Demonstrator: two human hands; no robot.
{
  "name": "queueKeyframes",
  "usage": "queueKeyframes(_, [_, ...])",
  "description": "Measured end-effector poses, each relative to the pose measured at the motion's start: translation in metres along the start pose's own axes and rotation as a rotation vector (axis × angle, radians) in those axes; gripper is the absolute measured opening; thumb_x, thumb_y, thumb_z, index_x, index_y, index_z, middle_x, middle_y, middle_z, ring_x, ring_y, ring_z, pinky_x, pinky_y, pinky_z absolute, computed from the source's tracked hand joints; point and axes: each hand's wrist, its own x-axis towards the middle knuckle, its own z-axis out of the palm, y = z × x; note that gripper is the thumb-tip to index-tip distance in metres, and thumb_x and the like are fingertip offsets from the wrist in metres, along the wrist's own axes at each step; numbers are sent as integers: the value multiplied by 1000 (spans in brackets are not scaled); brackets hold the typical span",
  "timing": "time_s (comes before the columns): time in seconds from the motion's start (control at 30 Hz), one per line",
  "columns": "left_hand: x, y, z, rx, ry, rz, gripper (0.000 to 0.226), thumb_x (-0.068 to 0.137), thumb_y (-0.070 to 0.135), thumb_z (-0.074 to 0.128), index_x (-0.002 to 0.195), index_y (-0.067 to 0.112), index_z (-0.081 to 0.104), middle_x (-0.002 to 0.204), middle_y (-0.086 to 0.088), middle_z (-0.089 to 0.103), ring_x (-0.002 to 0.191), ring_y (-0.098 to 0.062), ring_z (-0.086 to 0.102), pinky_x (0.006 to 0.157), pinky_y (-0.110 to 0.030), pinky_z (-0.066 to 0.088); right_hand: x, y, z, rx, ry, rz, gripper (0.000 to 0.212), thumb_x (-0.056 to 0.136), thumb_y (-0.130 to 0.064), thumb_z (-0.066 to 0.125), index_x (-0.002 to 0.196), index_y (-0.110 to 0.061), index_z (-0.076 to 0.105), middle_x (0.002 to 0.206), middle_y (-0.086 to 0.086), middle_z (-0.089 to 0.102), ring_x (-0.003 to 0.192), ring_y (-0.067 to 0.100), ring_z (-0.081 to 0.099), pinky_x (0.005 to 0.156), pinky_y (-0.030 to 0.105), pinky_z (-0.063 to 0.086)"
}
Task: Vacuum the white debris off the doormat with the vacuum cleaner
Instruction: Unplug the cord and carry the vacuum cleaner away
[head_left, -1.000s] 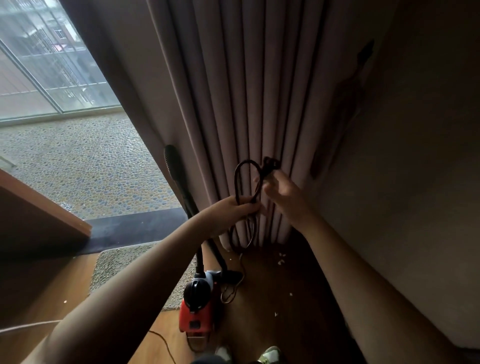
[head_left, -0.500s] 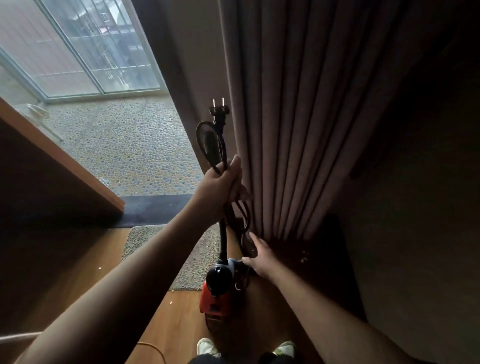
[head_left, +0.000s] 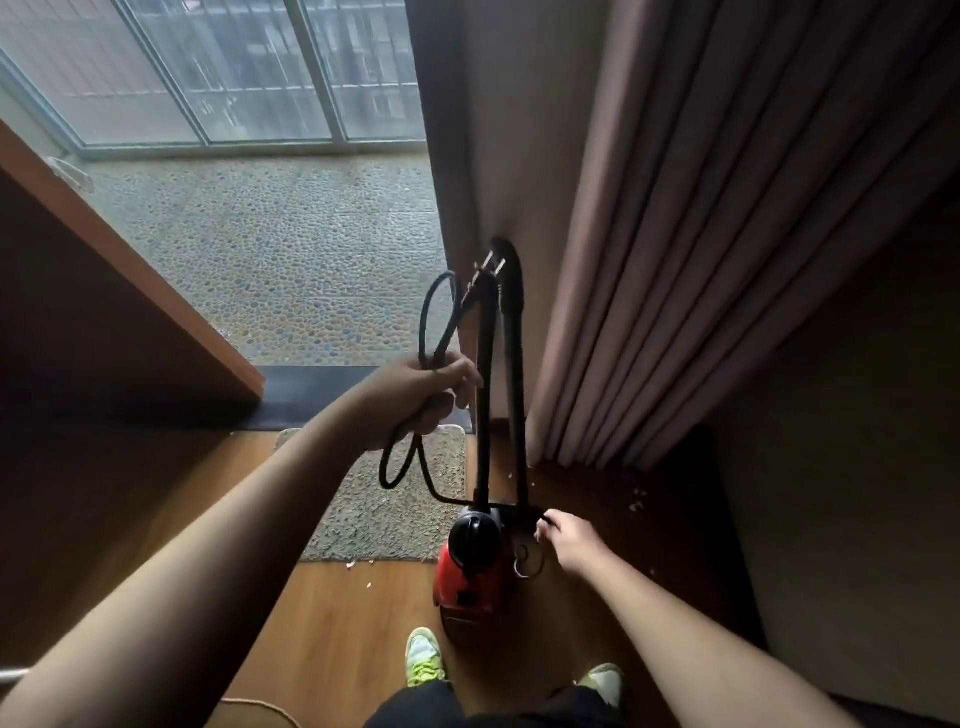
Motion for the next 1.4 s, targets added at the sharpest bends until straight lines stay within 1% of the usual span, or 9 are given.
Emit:
queueKeyframes(0.37, [0, -118, -55, 974, -279, -287, 41, 89, -4, 47, 123, 11, 62, 95, -5, 69, 60, -15, 64, 40, -20, 47, -27, -81, 22, 245, 32, -58, 24, 102, -10, 50, 80, -12, 57, 71, -1, 57, 64, 4, 53, 60, 6, 40])
queueKeyframes(0.5, [6, -138, -47, 1083, -431, -44, 79, 85, -10, 51, 155, 21, 28, 154, -2, 33, 129, -24, 51, 91, -17, 44, -31, -85, 23, 213, 67, -30, 16, 102, -8, 50, 99, -11, 65, 89, -4, 64, 78, -7, 58, 73, 12, 38])
queueKeyframes(0.57, [14, -149, -42, 1092, -469, -14, 91, 85, -7, 51, 158, 26, 7, 164, 2, 10, 140, -25, 39, 105, -24, 36, -33, -79, 22, 199, 108, -21, 20, 102, -10, 51, 115, -5, 65, 87, -12, 61, 67, -17, 54, 65, 4, 37])
queueKeyframes(0.7, [32, -160, -26, 1099, -430, -66, 78, 87, -3, 49, 157, 18, 20, 158, -6, 30, 136, -28, 43, 105, -28, 37, -31, -65, 20, 196, 132, -21, 31, 100, -24, 57, 118, 0, 66, 96, -3, 63, 69, -10, 49, 62, 1, 35])
queueKeyframes(0.83, [53, -155, -17, 1261, -371, -73, 26, 92, 29, 61, 110, 11, 67, 108, -11, 67, 104, -30, 64, 81, -32, 48, -23, -55, 19, 274, 148, -26, 27, 97, -17, 61, 113, 4, 66, 94, 3, 67, 74, -10, 56, 64, 3, 37])
queueKeyframes(0.93, [66, -144, -14, 1374, -319, -121, 35, 90, 44, 63, 98, 11, 69, 97, -12, 70, 93, -32, 66, 70, -32, 48, -10, -51, 20, 379, 187, -19, 24, 94, -11, 65, 110, 7, 67, 90, 1, 65, 68, -9, 53, 64, 6, 39])
queueKeyframes(1.07, [80, -137, -15, 1258, -367, -206, 35, 93, 36, 55, 97, 3, 68, 98, -18, 70, 94, -35, 65, 76, -35, 50, 1, -54, 10, 373, 270, -82, 22, 93, -3, 64, 113, 3, 69, 112, 10, 69, 98, 9, 60, 81, 3, 40])
queueKeyframes(1.27, [90, -124, -17, 1015, -386, -281, 41, 98, 44, 54, 68, 16, 58, 50, 7, 57, 42, -4, 53, 52, -21, 46, 20, -54, -6, 312, 117, 1, 29, 94, -6, 62, 123, -3, 63, 121, 13, 67, 114, 23, 62, 97, 22, 44])
queueKeyframes(1.4, [100, -116, -16, 1029, -398, -215, 40, 99, 36, 54, 64, 17, 55, 55, 5, 51, 34, 1, 42, 43, -15, 38, 31, -56, -5, 228, 71, 66, 15, 98, -13, 56, 110, -14, 64, 106, 4, 62, 98, 11, 54, 65, 8, 35])
